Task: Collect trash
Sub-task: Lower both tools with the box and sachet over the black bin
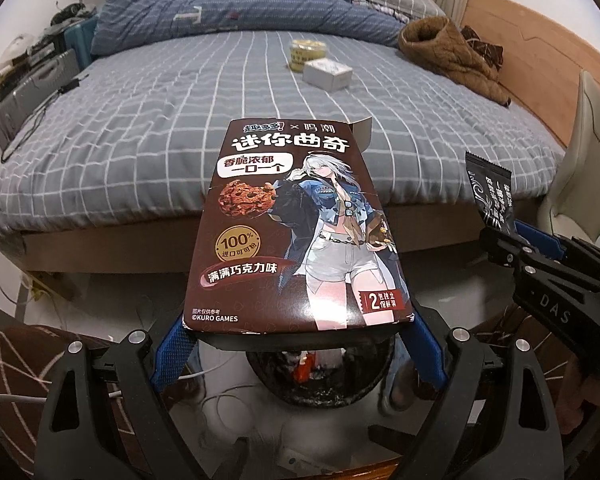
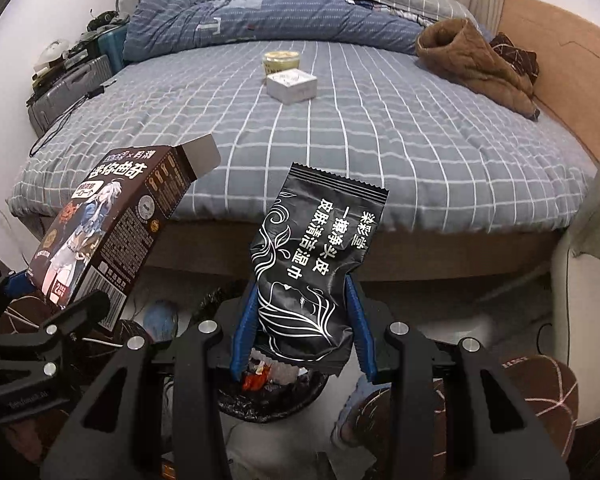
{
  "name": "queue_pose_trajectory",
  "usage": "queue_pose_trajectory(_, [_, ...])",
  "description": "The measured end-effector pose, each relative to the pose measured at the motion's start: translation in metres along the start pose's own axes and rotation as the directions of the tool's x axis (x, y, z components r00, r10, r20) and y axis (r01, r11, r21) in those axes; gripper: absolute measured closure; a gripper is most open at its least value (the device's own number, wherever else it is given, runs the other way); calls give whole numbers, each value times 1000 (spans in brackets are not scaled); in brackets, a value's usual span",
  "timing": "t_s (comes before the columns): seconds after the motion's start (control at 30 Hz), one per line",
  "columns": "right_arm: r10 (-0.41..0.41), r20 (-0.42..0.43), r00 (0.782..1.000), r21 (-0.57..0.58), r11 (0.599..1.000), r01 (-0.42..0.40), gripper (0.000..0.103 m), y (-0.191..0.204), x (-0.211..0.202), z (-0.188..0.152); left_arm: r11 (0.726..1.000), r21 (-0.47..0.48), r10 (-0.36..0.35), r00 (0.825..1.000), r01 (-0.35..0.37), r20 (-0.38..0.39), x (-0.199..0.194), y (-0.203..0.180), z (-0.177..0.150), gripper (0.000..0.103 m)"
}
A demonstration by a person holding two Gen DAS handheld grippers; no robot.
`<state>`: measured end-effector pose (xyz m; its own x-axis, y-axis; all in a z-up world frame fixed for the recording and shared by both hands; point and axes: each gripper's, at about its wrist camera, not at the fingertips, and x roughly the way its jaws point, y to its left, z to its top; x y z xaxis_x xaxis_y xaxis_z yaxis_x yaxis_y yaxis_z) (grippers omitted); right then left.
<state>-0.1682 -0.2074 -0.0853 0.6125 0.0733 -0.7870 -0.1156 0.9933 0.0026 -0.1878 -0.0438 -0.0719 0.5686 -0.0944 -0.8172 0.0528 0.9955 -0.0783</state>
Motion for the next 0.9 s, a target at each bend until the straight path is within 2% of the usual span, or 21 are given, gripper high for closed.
queue_pose_trajectory(0.2, [7,-51,999,1,1000,-7,63,-2,27,-12,1000,5,-22,998,22,-56,25,-2,-9,15])
queue_pose_trajectory(0.4, [15,-112,994,1,1000,-15,63,-6,54,-19,999,12,-46,988,48,-146,61,-7,-19,15])
queue_pose_trajectory(0.57, [12,-148,989,6,1000,-11,63,-14,71,-21,999,37,-30,981,38,-192,94,-13,-20,15])
queue_pose_trajectory(0.7, [22,-179,984,28,999,-18,63,-24,83,-24,999,31,-15,968,23,-252,123,-12,-25,15])
queue_pose_trajectory(0.9, [27,-219,975,37,999,-19,63,-31,101,-26,999,40,-13,964,24,-266,143,-17,-20,15])
